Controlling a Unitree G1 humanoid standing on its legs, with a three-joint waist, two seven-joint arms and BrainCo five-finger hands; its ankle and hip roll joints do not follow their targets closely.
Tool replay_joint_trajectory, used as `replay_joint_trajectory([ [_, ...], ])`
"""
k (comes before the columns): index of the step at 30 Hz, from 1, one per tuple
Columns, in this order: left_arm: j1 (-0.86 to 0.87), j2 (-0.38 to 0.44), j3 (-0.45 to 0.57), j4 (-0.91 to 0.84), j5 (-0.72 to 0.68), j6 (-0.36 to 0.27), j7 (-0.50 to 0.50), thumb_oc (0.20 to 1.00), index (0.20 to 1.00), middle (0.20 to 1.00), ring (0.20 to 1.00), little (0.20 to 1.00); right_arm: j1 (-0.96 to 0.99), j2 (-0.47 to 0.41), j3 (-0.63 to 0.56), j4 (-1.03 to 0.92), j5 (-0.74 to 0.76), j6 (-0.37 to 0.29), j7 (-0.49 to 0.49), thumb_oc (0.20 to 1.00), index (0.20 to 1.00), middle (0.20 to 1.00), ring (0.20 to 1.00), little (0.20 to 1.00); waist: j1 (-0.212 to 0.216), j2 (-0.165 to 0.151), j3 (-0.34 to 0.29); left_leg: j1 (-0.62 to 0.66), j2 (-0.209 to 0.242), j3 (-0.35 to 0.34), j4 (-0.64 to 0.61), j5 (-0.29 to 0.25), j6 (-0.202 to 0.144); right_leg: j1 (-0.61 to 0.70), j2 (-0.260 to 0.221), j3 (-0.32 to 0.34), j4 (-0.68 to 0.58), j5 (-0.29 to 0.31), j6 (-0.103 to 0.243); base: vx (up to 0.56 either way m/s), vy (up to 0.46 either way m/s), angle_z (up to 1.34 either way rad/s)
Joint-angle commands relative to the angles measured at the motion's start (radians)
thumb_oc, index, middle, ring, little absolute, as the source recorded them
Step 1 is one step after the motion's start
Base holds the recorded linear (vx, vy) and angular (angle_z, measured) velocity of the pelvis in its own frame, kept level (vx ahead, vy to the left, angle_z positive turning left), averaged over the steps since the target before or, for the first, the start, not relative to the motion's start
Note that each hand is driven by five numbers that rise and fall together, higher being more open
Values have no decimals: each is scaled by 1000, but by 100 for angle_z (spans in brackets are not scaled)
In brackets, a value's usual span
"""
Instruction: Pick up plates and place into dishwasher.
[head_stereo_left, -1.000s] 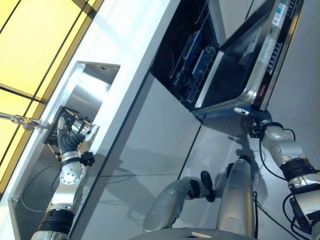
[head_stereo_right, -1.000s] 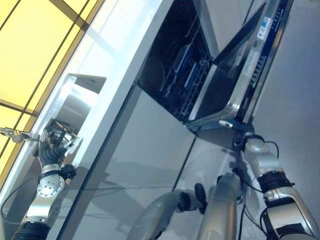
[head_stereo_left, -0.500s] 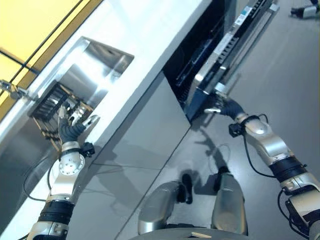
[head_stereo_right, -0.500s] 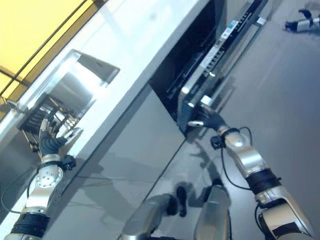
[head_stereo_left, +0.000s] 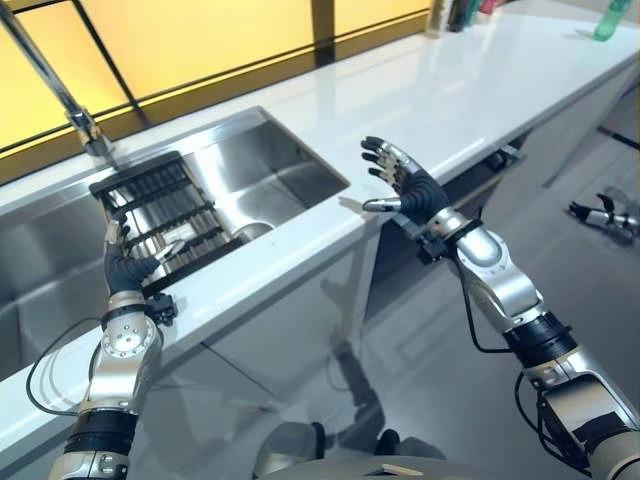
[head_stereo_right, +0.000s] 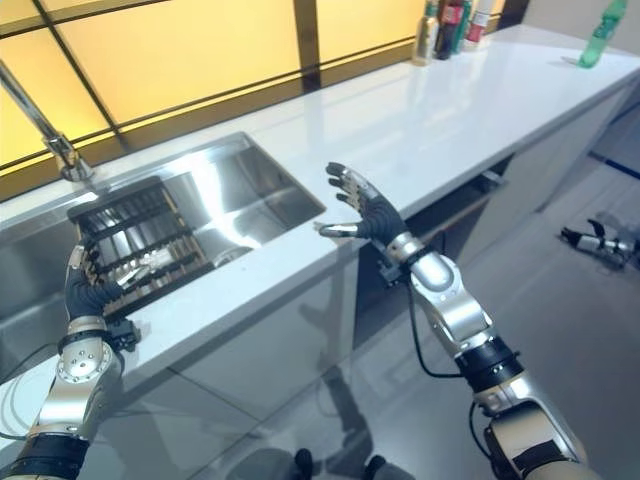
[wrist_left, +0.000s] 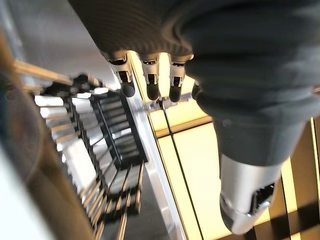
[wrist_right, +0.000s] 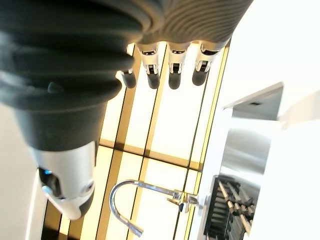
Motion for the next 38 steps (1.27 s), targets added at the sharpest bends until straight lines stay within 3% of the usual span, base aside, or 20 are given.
replay_joint_trajectory([
  [1, 99, 7, -15, 45, 42, -14, -19, 1000, 1000, 1000, 1000, 1000, -25, 48, -44, -68, 41, -63, 7, 1000, 1000, 1000, 1000, 1000, 24, -101, -54, -23, -54, 3, -19, -48, 35, 45, -48, 40, -207, 135, 108, -72, 62, 6],
  [5, 87, -14, -10, 21, 5, -18, -46, 1000, 1000, 1000, 1000, 1000, -2, 46, -70, -110, 46, -74, 15, 1000, 1000, 1000, 1000, 1000, 30, -114, -78, -9, -53, -35, -63, -31, 34, 48, -47, 42, -194, 140, 107, -60, 43, 18],
  [7, 70, -29, -15, 5, -10, -14, -69, 1000, 1000, 1000, 1000, 1000, 19, 51, -80, -154, 48, -62, 9, 1000, 1000, 1000, 1000, 1000, 24, -117, -90, -8, -57, -69, -79, -21, 38, 50, -31, 76, -182, 124, 103, -37, 29, 33],
  [10, 22, -58, -69, -18, -31, -1, -126, 1000, 1000, 1000, 1000, 1000, 49, 51, -83, -202, 32, -48, -32, 1000, 1000, 1000, 1000, 1000, 1, -121, -113, -16, -76, -152, -97, -4, 49, 50, 13, 188, -177, 106, 94, -4, 24, 67],
  [12, -2, -71, -106, -40, -55, 8, -148, 1000, 1000, 1000, 1000, 1000, 46, 56, -85, -194, 16, -38, -54, 1000, 1000, 1000, 1000, 1000, -1, -123, -121, -19, -86, -186, -95, -1, 47, 51, 17, 199, -168, 105, 93, -1, 12, 99],
  [24, -28, -125, -167, -149, -174, 123, -121, 1000, 1000, 1000, 1000, 1000, 63, 172, 26, -14, -21, -9, -211, 1000, 1000, 1000, 1000, 1000, 71, -117, -133, -8, -45, -212, -131, 43, -8, 125, -6, 23, -232, 65, 72, -24, -40, 47],
  [30, -40, -141, -174, -167, -206, 143, -105, 1000, 1000, 1000, 1000, 1000, 110, 215, 68, 32, 26, -4, -233, 1000, 1000, 1000, 1000, 1000, 75, -98, -132, -2, -27, -214, -157, 64, -27, 146, -9, -11, -259, 68, 73, -12, -6, 25],
  [38, -38, -150, -165, -190, -215, 155, -91, 1000, 1000, 1000, 1000, 1000, 143, 239, 92, 52, 21, -10, -242, 1000, 1000, 1000, 1000, 1000, 59, -80, -128, 8, -16, -187, -170, 72, -32, 151, -14, -11, -271, 73, 78, -4, 9, 6],
])
